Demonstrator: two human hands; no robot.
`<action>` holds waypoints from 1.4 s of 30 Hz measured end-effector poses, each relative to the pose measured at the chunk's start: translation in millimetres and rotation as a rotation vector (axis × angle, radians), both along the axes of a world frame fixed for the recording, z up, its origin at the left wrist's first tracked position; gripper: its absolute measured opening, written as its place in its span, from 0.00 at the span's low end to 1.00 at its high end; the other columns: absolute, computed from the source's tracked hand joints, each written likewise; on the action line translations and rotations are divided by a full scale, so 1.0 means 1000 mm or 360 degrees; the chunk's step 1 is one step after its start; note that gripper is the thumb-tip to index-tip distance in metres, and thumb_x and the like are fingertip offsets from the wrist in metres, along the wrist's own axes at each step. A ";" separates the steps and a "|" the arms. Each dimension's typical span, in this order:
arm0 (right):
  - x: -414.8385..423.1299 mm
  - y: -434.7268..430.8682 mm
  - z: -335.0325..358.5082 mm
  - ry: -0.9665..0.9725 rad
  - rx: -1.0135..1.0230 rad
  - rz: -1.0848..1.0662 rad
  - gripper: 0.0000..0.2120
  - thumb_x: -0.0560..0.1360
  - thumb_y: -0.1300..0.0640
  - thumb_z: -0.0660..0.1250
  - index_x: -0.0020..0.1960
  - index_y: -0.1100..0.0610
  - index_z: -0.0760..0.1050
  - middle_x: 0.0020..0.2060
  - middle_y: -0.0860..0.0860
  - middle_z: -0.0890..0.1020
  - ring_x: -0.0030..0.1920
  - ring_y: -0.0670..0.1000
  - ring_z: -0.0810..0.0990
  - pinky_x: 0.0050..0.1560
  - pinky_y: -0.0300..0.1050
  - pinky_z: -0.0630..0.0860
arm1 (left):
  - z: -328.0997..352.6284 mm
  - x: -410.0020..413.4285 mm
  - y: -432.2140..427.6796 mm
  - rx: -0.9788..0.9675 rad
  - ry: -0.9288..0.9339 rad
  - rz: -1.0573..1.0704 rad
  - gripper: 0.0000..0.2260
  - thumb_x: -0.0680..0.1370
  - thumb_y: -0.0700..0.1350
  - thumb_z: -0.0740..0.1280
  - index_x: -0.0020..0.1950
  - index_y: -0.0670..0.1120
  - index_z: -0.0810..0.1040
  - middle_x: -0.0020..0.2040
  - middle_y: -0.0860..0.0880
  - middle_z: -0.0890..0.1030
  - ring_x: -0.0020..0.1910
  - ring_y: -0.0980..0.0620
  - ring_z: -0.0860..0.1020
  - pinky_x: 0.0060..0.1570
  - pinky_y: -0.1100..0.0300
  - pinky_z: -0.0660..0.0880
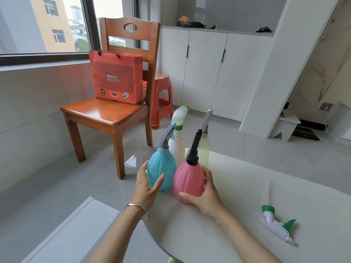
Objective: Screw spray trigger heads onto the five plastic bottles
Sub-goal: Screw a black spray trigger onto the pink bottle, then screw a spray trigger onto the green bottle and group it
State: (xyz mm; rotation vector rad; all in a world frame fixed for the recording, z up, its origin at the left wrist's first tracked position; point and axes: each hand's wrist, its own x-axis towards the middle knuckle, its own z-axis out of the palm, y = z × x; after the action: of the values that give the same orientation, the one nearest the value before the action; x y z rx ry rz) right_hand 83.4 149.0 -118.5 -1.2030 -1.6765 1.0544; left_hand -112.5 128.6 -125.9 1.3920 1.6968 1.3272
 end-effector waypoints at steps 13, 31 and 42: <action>0.002 -0.004 0.002 -0.0007 0.0006 0.0028 0.46 0.60 0.52 0.80 0.66 0.36 0.55 0.66 0.45 0.66 0.64 0.47 0.70 0.59 0.41 0.73 | 0.002 0.000 -0.002 -0.0005 -0.0009 -0.0027 0.35 0.73 0.57 0.65 0.75 0.50 0.54 0.76 0.49 0.58 0.73 0.48 0.61 0.70 0.49 0.62; 0.097 -0.049 0.066 -0.0082 0.0216 -0.0105 0.38 0.66 0.47 0.76 0.68 0.38 0.57 0.69 0.36 0.62 0.70 0.36 0.60 0.70 0.39 0.58 | 0.095 0.043 -0.049 0.0497 0.0596 0.0019 0.35 0.72 0.60 0.59 0.75 0.46 0.57 0.76 0.48 0.60 0.75 0.52 0.56 0.72 0.56 0.53; 0.222 -0.071 0.112 -0.0813 0.0769 -0.0428 0.37 0.69 0.33 0.62 0.74 0.46 0.58 0.74 0.39 0.57 0.73 0.38 0.53 0.73 0.41 0.53 | 0.119 0.190 -0.026 0.0606 0.1098 -0.0412 0.30 0.75 0.64 0.49 0.75 0.58 0.44 0.75 0.58 0.44 0.76 0.55 0.41 0.74 0.59 0.40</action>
State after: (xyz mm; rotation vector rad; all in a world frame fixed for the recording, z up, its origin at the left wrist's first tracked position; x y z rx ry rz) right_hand 305.6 78.2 -6.4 -1.3796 -1.9265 0.1541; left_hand 77.6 102.9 -6.7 2.4133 1.6151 1.1250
